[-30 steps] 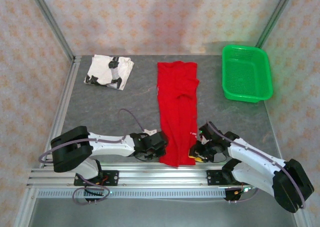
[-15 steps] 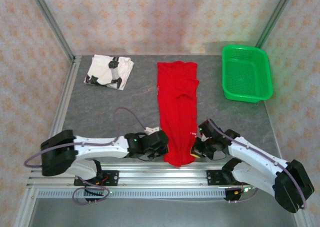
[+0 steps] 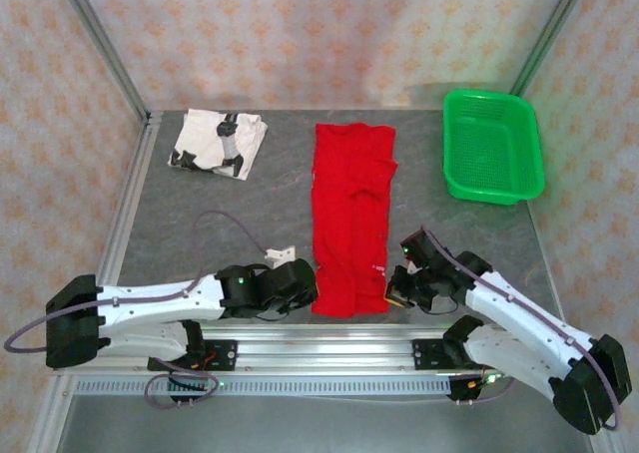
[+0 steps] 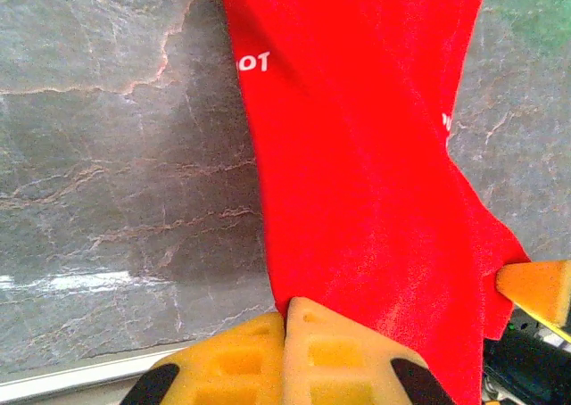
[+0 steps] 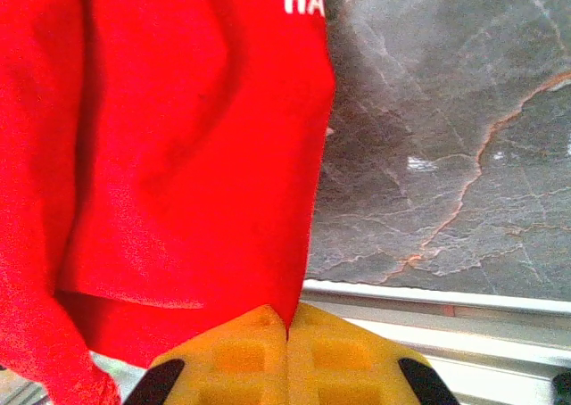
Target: Fold and stack the t-shirts
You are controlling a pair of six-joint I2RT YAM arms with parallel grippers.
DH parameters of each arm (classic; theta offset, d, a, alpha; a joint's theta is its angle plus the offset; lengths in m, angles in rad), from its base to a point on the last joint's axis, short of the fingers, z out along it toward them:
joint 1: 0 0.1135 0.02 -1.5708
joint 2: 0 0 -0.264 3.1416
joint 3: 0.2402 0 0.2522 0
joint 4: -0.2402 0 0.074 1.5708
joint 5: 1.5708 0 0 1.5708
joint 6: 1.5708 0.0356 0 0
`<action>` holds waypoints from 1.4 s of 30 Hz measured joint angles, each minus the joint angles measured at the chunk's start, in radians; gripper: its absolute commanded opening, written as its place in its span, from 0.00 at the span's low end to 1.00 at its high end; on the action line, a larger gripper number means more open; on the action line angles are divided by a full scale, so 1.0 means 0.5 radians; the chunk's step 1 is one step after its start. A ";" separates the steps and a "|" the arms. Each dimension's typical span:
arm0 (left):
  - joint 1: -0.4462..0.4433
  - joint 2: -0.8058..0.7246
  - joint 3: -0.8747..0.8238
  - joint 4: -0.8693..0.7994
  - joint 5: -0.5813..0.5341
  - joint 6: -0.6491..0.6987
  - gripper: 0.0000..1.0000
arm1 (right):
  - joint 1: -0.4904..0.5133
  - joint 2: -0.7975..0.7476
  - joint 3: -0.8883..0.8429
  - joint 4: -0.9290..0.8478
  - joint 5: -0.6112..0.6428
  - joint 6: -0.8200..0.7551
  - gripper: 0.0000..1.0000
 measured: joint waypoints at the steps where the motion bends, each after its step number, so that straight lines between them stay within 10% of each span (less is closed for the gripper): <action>1: 0.005 -0.011 0.003 -0.012 -0.002 0.002 0.00 | -0.008 -0.003 0.025 -0.011 0.001 -0.005 0.00; 17: 0.610 0.019 0.379 -0.137 0.197 0.288 0.00 | -0.398 0.588 0.749 -0.059 -0.040 -0.321 0.00; 42: 1.420 1.187 1.360 -0.203 0.847 0.970 0.00 | -0.855 1.830 1.788 -0.150 -0.175 -0.809 0.00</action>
